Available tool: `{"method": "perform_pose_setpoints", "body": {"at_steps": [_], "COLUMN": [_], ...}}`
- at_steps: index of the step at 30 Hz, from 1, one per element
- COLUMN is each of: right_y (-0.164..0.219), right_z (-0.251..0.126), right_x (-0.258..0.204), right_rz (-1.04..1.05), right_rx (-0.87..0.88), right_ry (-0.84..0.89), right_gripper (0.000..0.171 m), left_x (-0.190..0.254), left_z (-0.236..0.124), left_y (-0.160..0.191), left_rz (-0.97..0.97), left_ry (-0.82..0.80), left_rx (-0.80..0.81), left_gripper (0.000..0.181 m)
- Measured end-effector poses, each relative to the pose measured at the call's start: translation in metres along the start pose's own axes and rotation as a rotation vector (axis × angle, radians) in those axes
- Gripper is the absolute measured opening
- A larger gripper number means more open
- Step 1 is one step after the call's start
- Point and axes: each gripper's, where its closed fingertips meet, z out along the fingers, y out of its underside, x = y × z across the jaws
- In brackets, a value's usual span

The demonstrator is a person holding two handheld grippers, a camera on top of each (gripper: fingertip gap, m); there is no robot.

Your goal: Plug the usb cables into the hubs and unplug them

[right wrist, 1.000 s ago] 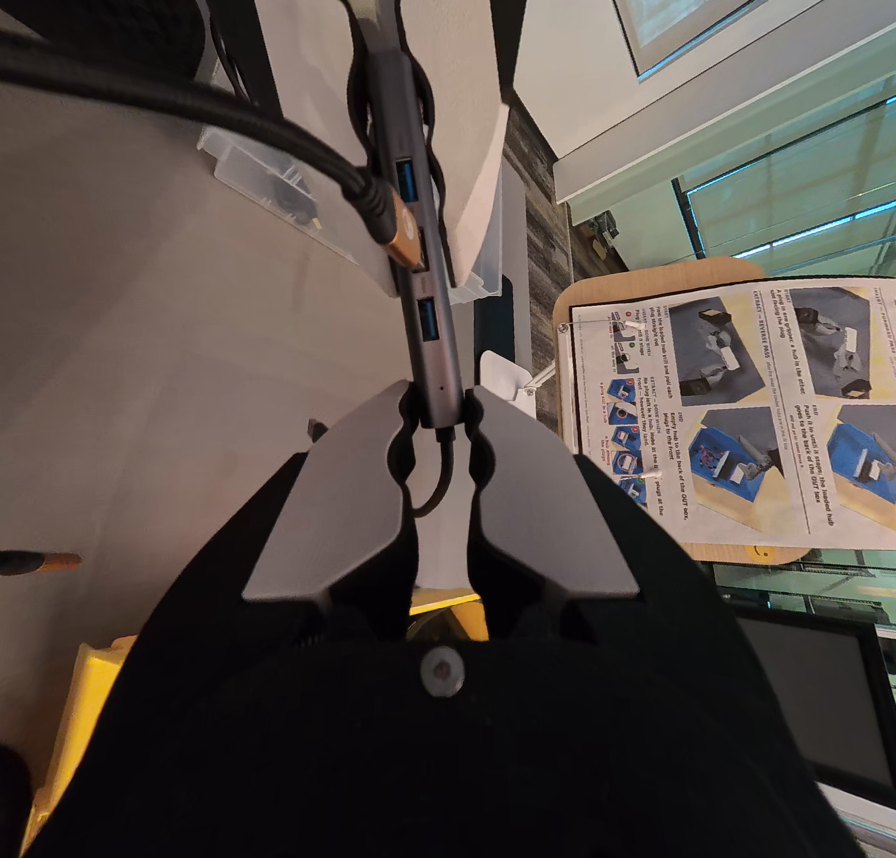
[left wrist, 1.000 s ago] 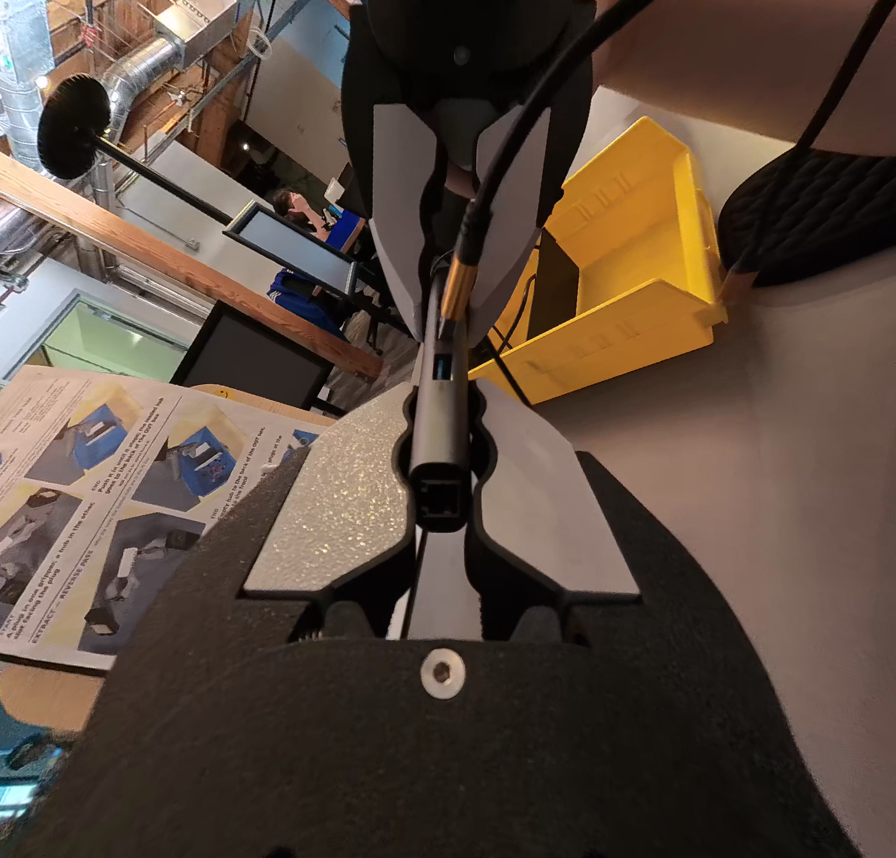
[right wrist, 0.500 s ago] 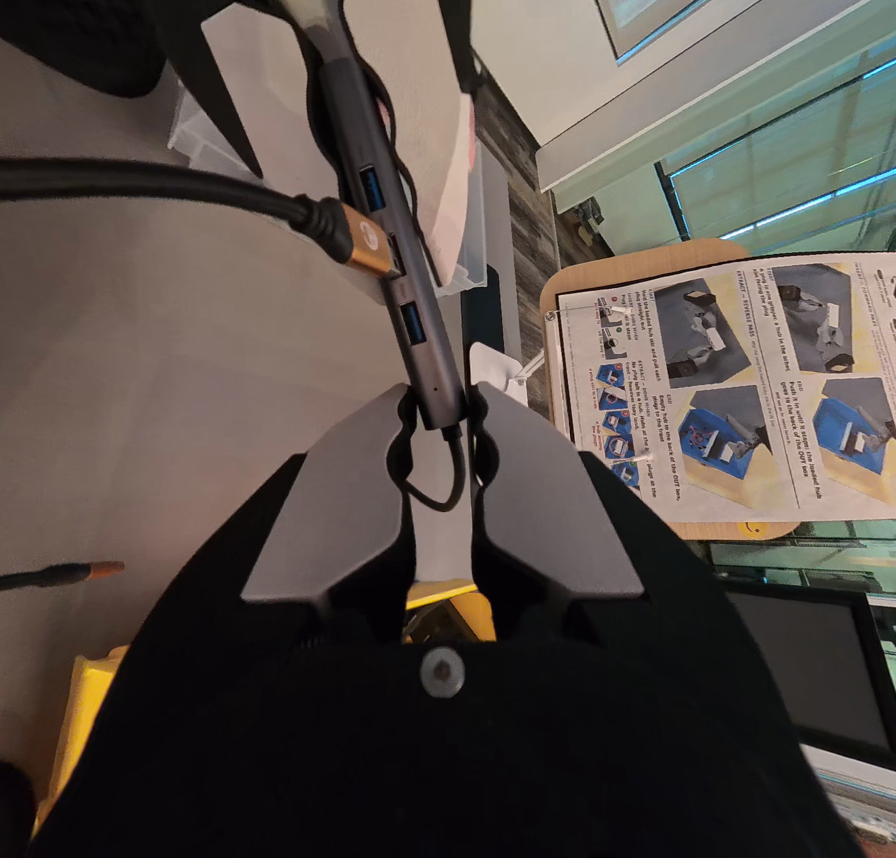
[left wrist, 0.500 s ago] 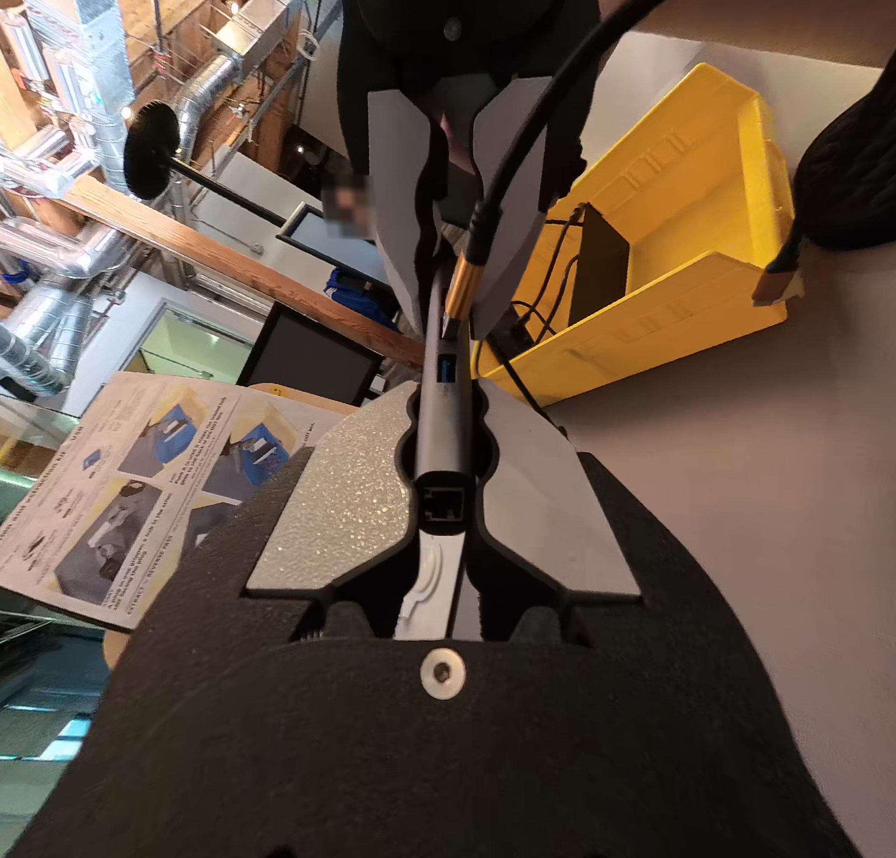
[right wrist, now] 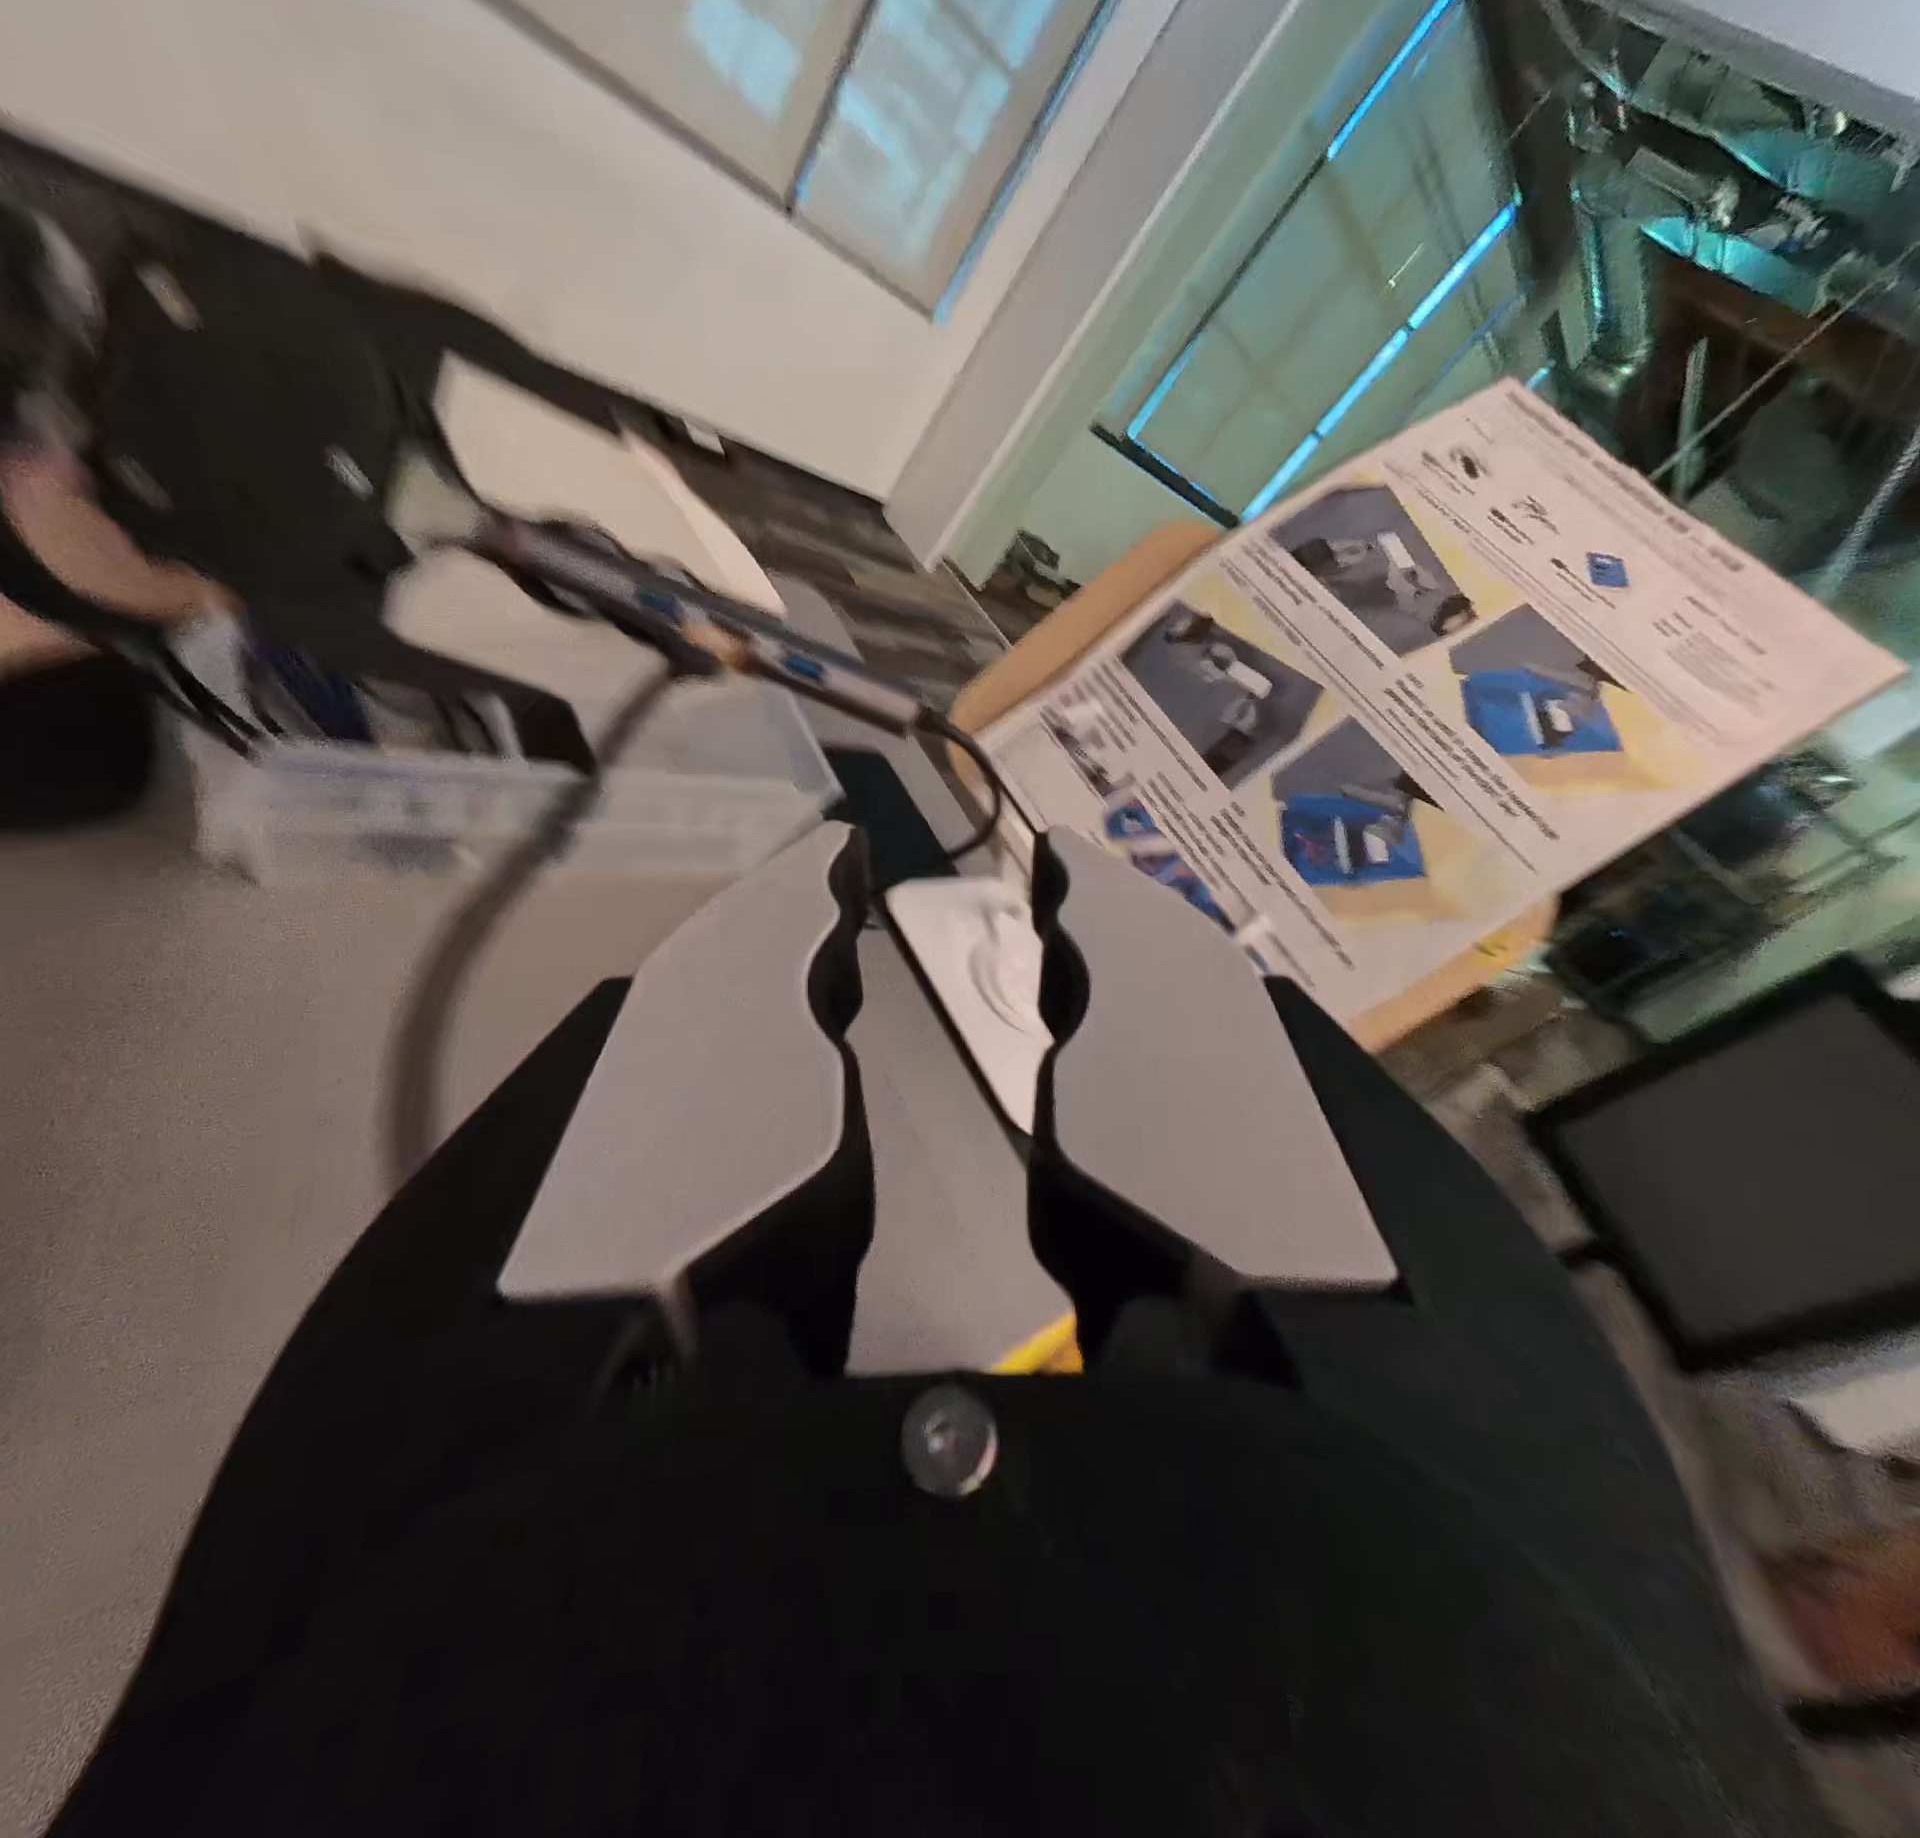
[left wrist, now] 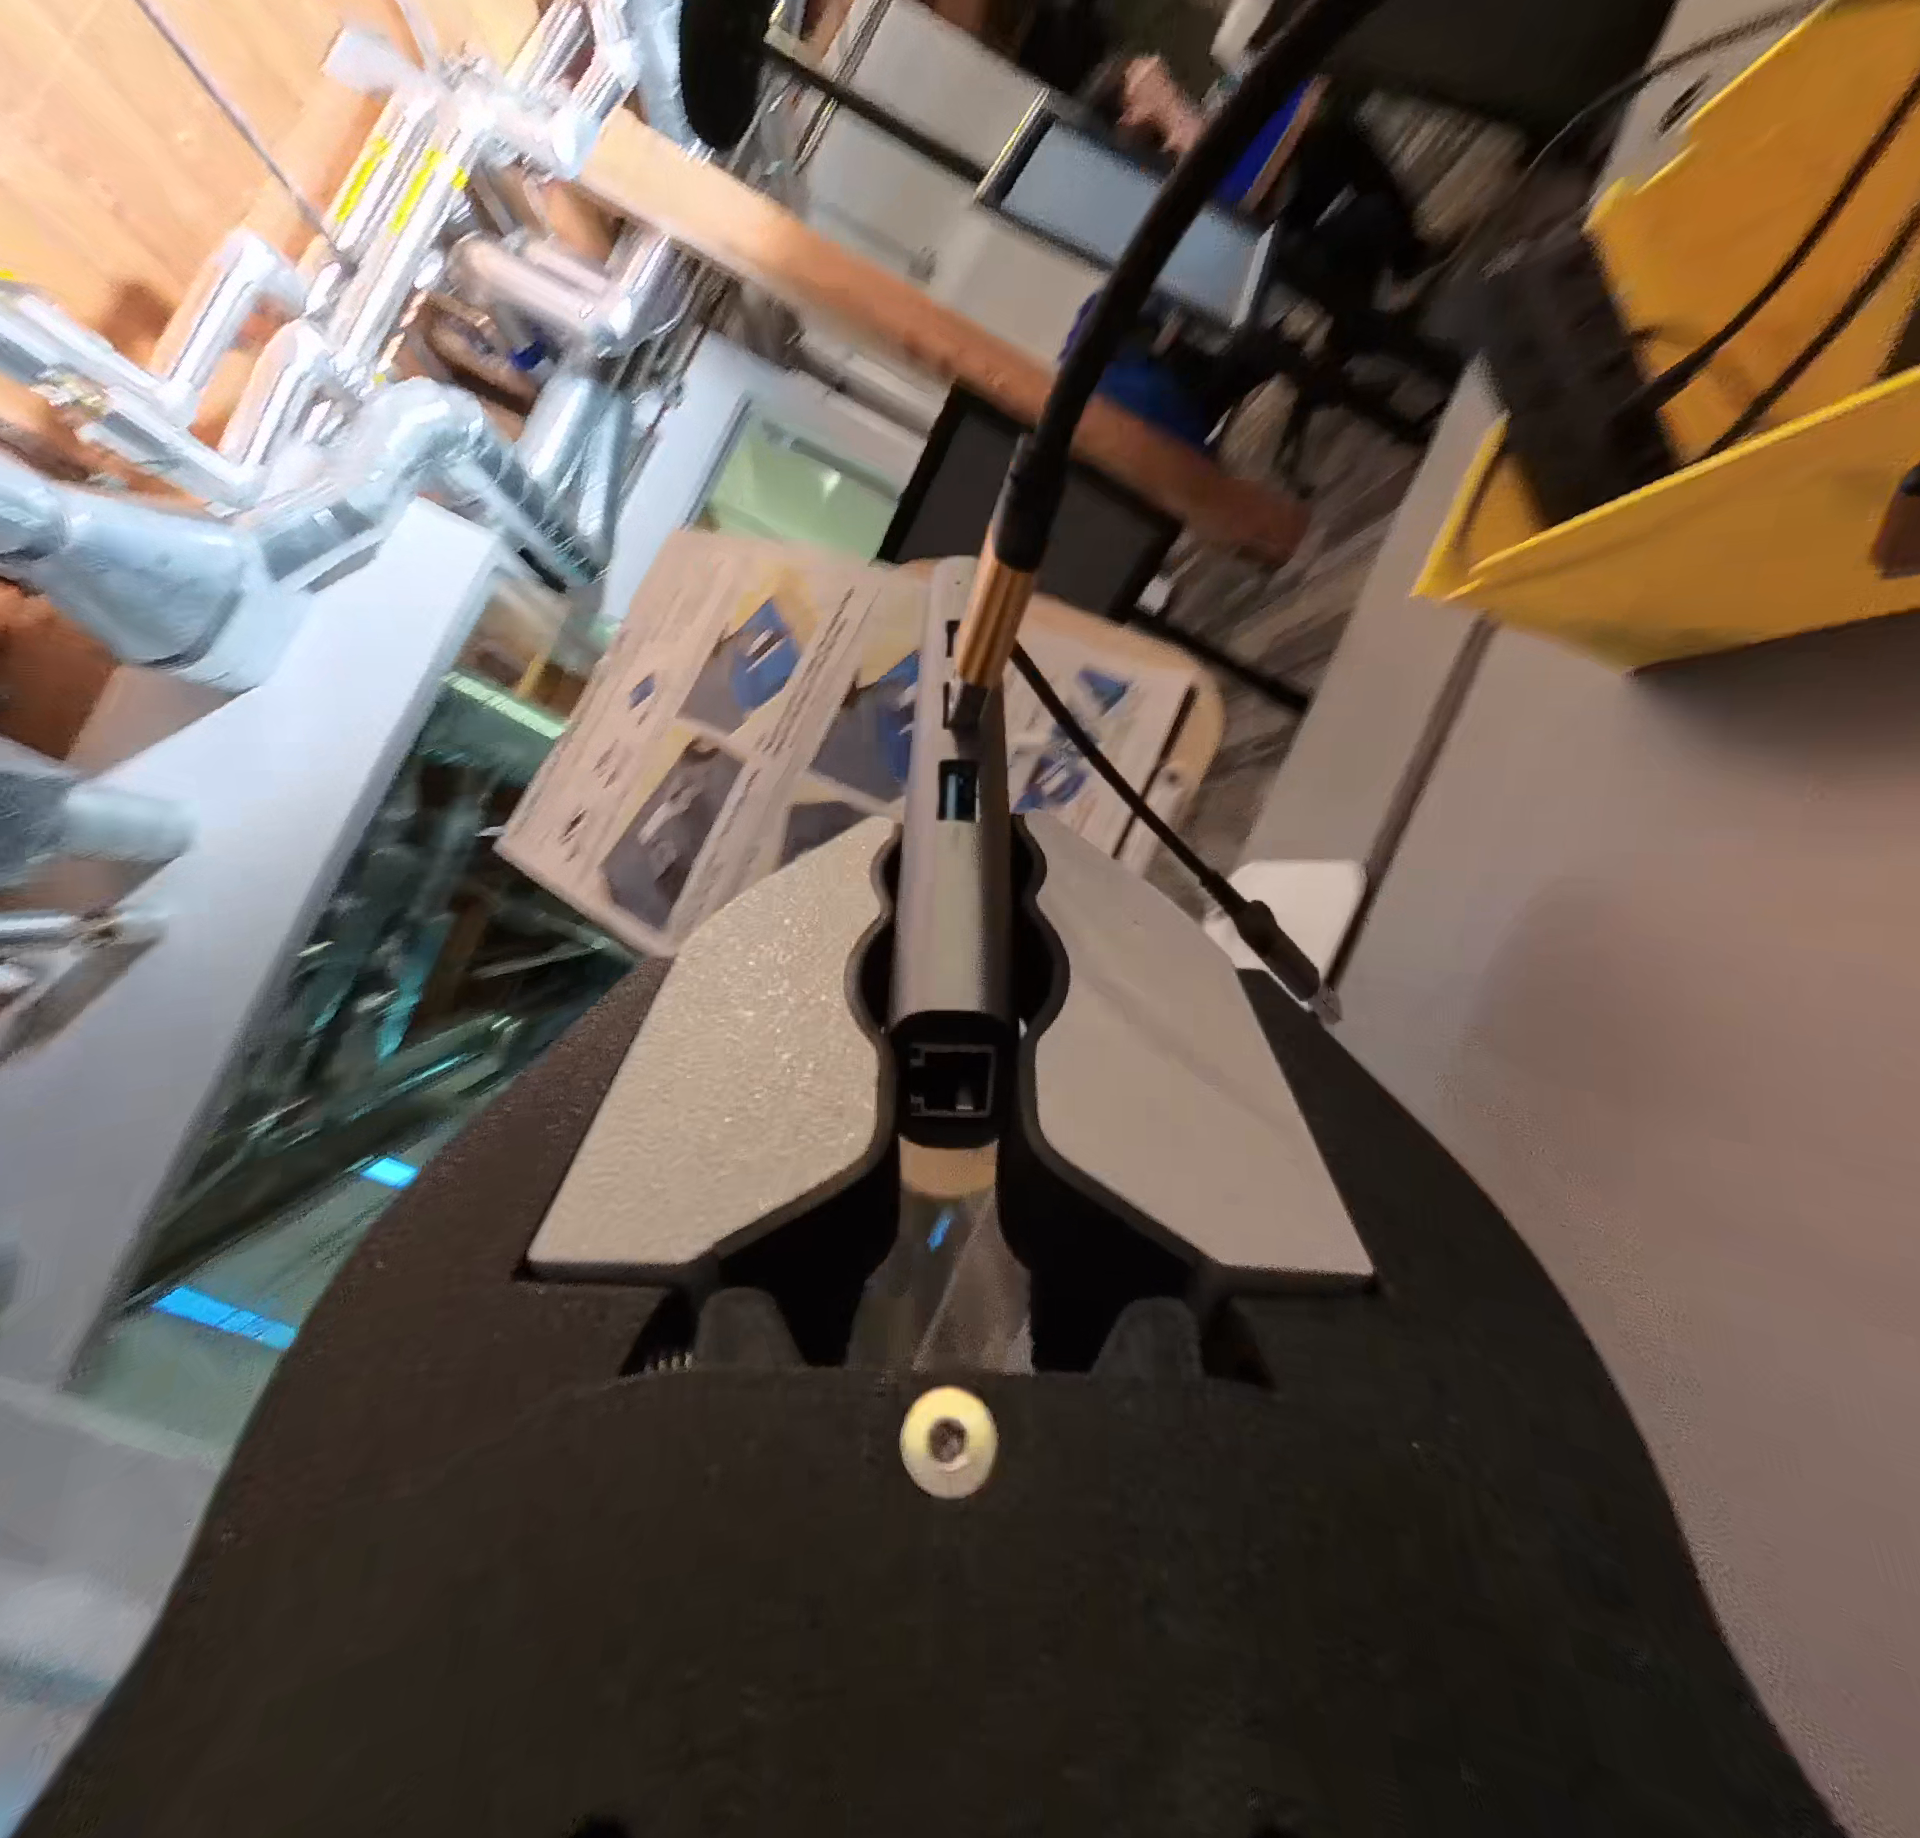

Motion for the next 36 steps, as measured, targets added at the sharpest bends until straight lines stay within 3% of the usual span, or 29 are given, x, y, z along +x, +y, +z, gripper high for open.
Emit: {"method": "perform_pose_setpoints", "body": {"at_steps": [3, 5, 9, 15, 29, 36], "right_y": [-0.033, -0.037, -0.027, -0.007, 0.007, 0.010], "right_z": [0.002, 0.018, 0.050, 0.068, 0.074, 0.074], "right_x": [-0.018, -0.032, -0.042, -0.051, -0.052, -0.057], "right_rz": [0.156, 0.153, 0.184, 0.270, 0.173, 0.186], "right_rx": [0.102, 0.090, 0.039, -0.033, -0.094, -0.104], "right_ry": [-0.041, -0.035, 0.039, 0.002, 0.008, -0.072], "right_gripper": [0.029, 0.028, 0.025, 0.028, 0.009, 0.006], "left_x": [-0.011, -0.016, -0.014, -0.008, -0.004, 0.003], "left_z": [0.001, 0.002, 0.001, 0.003, 0.004, 0.005], "left_y": [0.015, 0.019, 0.017, 0.013, 0.010, 0.009], "left_rz": [0.027, 0.041, 0.067, 0.095, 0.095, 0.121], "left_ry": [-0.053, -0.082, -0.084, -0.079, -0.059, -0.037], "left_rx": [-0.062, -0.092, -0.112, -0.113, -0.107, -0.112], "left_gripper": [0.016, 0.016, 0.016, 0.016, 0.016, 0.016]}}
